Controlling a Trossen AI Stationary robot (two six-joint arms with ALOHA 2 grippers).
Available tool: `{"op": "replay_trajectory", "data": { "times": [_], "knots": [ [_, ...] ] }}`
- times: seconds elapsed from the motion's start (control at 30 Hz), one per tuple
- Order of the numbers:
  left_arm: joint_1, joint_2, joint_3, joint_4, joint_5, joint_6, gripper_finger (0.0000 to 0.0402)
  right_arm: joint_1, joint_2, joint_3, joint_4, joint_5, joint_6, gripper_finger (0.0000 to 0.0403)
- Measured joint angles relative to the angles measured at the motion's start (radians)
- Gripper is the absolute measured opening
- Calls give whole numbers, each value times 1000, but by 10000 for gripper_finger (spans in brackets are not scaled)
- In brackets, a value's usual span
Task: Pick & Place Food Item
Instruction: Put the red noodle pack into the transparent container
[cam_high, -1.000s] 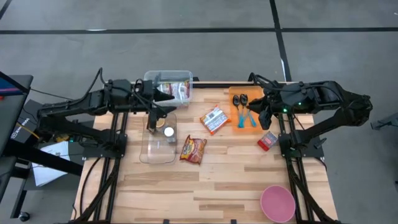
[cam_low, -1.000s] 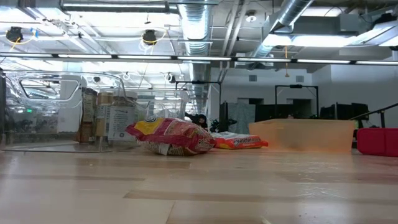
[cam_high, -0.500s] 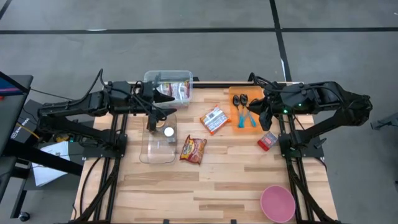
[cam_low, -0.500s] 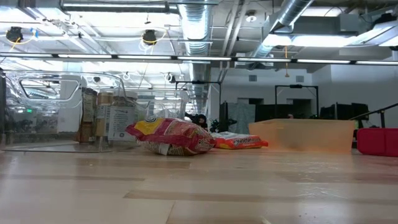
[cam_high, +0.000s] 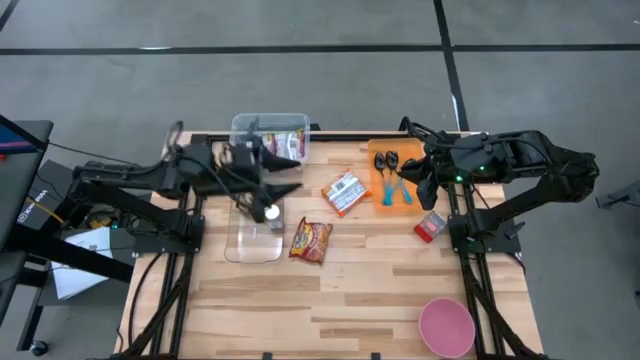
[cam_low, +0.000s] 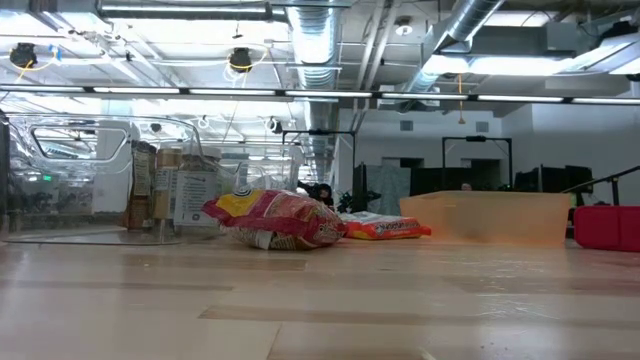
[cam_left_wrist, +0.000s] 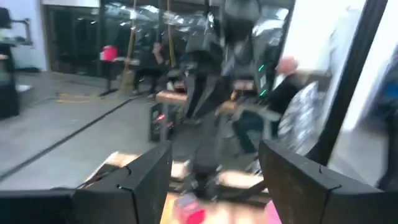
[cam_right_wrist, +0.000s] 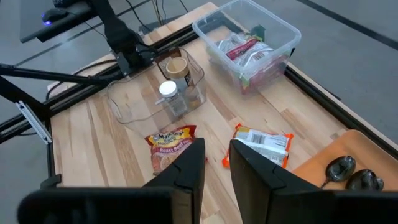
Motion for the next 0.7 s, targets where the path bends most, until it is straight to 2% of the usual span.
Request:
{"op": "replay_trajectory", "data": {
  "times": [0.1, 0.17, 0.53, 0.7],
  "knots": [
    [-48, 60, 18, -54, -149, 24, 233, 0, 0, 0, -28, 0, 1, 69],
    [-61, 105, 36, -90, -190, -7, 233, 0, 0, 0, -50, 0, 1, 69],
    [-96, 379, 169, -211, -215, -63, 233, 0, -17, -1, -92, -1, -19, 69],
    [-103, 467, 204, -271, -202, -84, 233, 0, -43, -1, -88, -3, -26, 69]
  ]
}}
